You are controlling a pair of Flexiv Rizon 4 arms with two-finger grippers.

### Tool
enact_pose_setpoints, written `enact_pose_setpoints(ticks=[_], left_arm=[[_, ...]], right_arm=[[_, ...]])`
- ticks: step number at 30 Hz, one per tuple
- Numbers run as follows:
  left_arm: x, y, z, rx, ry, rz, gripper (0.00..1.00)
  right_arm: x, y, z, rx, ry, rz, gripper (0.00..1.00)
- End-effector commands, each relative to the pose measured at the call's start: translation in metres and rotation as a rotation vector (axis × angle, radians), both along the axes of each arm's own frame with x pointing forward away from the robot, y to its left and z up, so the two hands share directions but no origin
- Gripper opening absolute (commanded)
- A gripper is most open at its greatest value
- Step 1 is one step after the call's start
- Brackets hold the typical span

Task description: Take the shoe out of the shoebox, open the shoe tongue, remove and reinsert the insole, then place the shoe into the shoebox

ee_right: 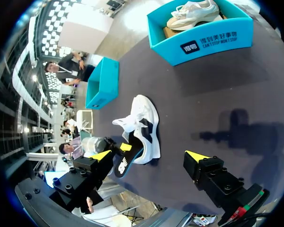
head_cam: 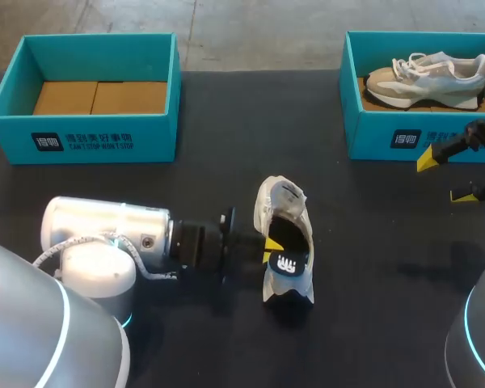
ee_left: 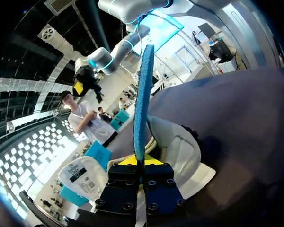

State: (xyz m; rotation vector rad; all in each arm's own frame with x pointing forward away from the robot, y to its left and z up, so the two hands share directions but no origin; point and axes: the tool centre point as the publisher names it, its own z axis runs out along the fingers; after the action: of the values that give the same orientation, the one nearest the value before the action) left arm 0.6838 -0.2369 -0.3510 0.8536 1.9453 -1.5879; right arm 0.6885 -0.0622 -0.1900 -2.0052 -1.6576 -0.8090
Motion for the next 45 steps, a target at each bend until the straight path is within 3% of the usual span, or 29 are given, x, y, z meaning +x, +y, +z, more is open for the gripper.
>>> enact_pose_setpoints(ticks=[1,19,20,21,22,25,32,39,42,44,45], left_arm=[[0.009,-0.007,-0.004,0.025,-0.005,0.003,0.00],[0.010,-0.001,-0.006,0.038,0.013,0.029,0.00],[0.009,-0.001,-0.005,0.036,0.015,0.027,0.05],[0.007,-0.001,-0.004,0.033,0.018,0.024,0.23],[0.006,-0.001,-0.002,0.030,0.019,0.021,0.29],[0.001,0.000,0.002,0.019,0.022,0.010,0.35],[-0.007,-0.001,0.014,-0.006,0.024,-0.010,0.32],[-0.016,0.002,0.019,-0.014,0.031,-0.031,0.16],[-0.017,0.002,0.018,-0.012,0.035,-0.036,0.14],[-0.017,0.003,0.017,-0.010,0.037,-0.035,0.00],[-0.017,0.003,0.017,-0.010,0.037,-0.035,0.00]], right_arm=[[0.000,0.001,0.000,-0.004,0.002,-0.002,1.00],[0.000,0.001,0.000,-0.004,0.002,-0.002,1.00],[0.000,0.001,0.000,-0.004,0.002,-0.002,1.00],[0.000,0.001,0.000,-0.004,0.002,-0.002,1.00],[0.000,0.001,0.000,-0.004,0.002,-0.002,1.00],[0.000,0.001,0.000,-0.004,0.002,-0.002,1.00],[0.000,0.001,0.000,-0.004,0.002,-0.002,1.00],[0.000,0.001,0.000,-0.004,0.002,-0.002,1.00],[0.000,0.001,0.000,-0.004,0.002,-0.002,1.00],[0.000,0.001,0.000,-0.004,0.002,-0.002,1.00],[0.000,0.001,0.000,-0.004,0.002,-0.002,1.00]])
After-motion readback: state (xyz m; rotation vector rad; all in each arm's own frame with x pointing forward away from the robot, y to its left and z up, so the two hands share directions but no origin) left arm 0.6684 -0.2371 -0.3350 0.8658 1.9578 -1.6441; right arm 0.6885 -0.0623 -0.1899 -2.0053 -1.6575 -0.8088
